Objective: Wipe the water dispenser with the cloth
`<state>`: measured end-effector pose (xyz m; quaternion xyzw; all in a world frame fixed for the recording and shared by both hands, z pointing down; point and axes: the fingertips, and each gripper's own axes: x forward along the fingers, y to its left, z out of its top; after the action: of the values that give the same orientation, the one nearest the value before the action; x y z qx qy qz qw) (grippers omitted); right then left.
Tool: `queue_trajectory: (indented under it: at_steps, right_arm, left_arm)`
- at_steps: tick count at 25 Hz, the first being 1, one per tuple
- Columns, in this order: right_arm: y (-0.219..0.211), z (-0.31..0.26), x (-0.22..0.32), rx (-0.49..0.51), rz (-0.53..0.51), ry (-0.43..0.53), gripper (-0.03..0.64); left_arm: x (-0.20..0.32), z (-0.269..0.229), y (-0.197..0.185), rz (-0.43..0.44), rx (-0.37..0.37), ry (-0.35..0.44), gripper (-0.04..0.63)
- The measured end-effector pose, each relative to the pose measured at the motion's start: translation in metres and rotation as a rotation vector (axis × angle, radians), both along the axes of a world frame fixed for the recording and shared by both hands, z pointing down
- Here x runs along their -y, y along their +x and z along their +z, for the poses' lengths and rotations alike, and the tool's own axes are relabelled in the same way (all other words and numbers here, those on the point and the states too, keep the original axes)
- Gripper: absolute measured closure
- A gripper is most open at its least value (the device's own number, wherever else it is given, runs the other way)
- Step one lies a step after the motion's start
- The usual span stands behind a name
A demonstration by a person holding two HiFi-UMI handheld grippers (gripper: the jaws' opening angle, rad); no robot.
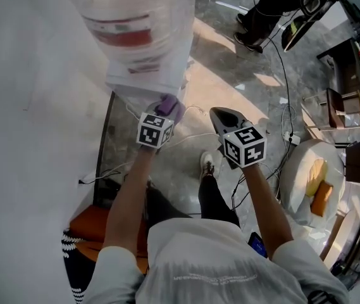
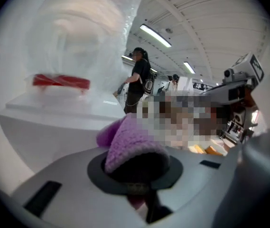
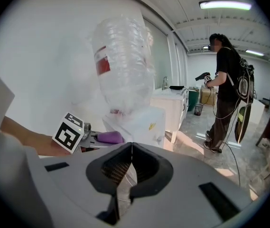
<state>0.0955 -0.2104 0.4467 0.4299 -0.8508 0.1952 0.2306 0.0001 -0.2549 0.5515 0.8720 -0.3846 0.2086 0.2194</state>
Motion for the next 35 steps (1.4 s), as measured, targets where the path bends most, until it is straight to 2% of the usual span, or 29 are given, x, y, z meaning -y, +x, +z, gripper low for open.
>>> queue_trajectory:
  at_steps: [4, 9, 12, 16, 27, 32, 35]
  right_arm:
    - [0.007, 0.0, -0.006, -0.007, 0.004, 0.001, 0.601]
    - [0.028, 0.002, -0.004, -0.014, 0.036, -0.004, 0.601]
    - [0.024, 0.005, 0.001, -0.006, 0.034, -0.007, 0.601]
    - [-0.002, 0.011, 0.003, 0.0, -0.014, -0.016, 0.601]
    - [-0.073, 0.035, -0.004, -0.013, -0.129, -0.068, 0.601]
    - [-0.096, 0.053, -0.007, -0.009, -0.16, -0.093, 0.601]
    - [-0.107, 0.068, -0.003, -0.01, -0.158, -0.108, 0.601]
  left_arm:
    - [-0.011, 0.001, 0.018, 0.058, -0.006, 0.035, 0.529]
    - [-0.028, 0.011, 0.016, 0.037, -0.023, 0.037, 0.529]
    - [-0.034, 0.021, -0.005, -0.042, -0.047, 0.001, 0.529]
    - [-0.036, 0.033, -0.052, -0.214, -0.109, -0.056, 0.529]
    - [-0.047, 0.047, -0.164, -0.47, -0.041, -0.087, 0.529]
    - [-0.049, 0.06, -0.199, -0.538, -0.012, -0.109, 0.529]
    - [-0.037, 0.069, -0.218, -0.54, 0.032, -0.109, 0.529]
